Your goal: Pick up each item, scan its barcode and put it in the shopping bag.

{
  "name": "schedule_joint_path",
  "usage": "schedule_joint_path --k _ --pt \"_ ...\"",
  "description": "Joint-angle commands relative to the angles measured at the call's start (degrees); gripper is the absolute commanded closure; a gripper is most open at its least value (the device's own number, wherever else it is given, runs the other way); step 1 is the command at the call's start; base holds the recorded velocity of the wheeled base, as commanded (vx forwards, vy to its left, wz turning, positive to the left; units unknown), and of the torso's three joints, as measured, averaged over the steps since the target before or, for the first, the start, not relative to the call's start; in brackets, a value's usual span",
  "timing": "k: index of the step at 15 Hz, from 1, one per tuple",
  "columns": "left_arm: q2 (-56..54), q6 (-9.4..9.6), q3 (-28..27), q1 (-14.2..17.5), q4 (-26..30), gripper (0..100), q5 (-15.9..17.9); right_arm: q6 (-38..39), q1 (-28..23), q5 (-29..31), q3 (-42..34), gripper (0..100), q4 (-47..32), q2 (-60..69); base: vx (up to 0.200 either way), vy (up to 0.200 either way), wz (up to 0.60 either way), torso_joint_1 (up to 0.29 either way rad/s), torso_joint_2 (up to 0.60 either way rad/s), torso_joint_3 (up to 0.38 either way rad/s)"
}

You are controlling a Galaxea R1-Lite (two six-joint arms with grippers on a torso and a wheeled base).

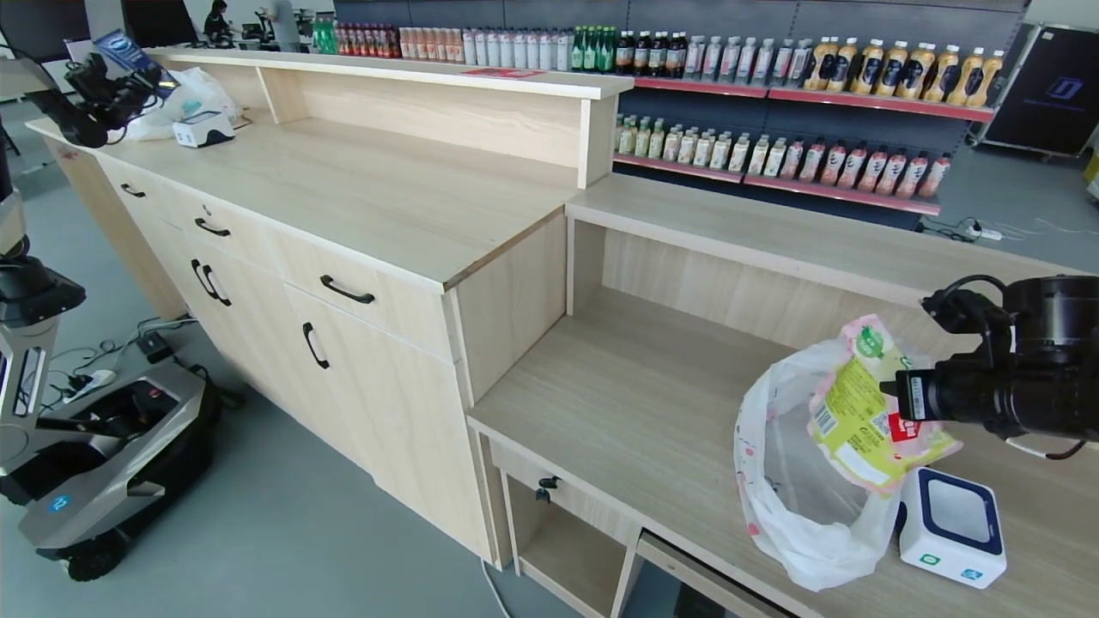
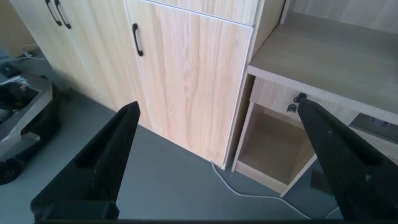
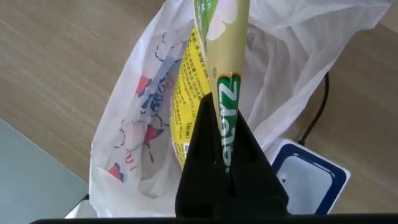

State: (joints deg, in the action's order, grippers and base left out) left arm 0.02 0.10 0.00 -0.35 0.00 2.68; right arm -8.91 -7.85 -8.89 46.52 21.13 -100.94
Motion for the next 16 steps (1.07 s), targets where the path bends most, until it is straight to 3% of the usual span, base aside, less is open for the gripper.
schedule_joint_path --k 1,3,16 --pt "0.06 -0.01 0.00 0.00 0.00 0 0.04 -0.93 1.08 -0.08 -0.55 100 2.52 -4.27 0.000 0.000 0.00 0.000 0.00 0.000" --pt "0.06 -0.01 0.00 0.00 0.00 0 -0.05 -1.28 1.70 -0.08 -1.43 100 6.21 -6.02 0.000 0.000 0.00 0.000 0.00 0.000" --pt "0.06 -0.01 0.00 0.00 0.00 0 -0.05 -1.55 9.17 -0.17 -5.30 100 10.07 -10.16 0.000 0.000 0.00 0.000 0.00 0.000"
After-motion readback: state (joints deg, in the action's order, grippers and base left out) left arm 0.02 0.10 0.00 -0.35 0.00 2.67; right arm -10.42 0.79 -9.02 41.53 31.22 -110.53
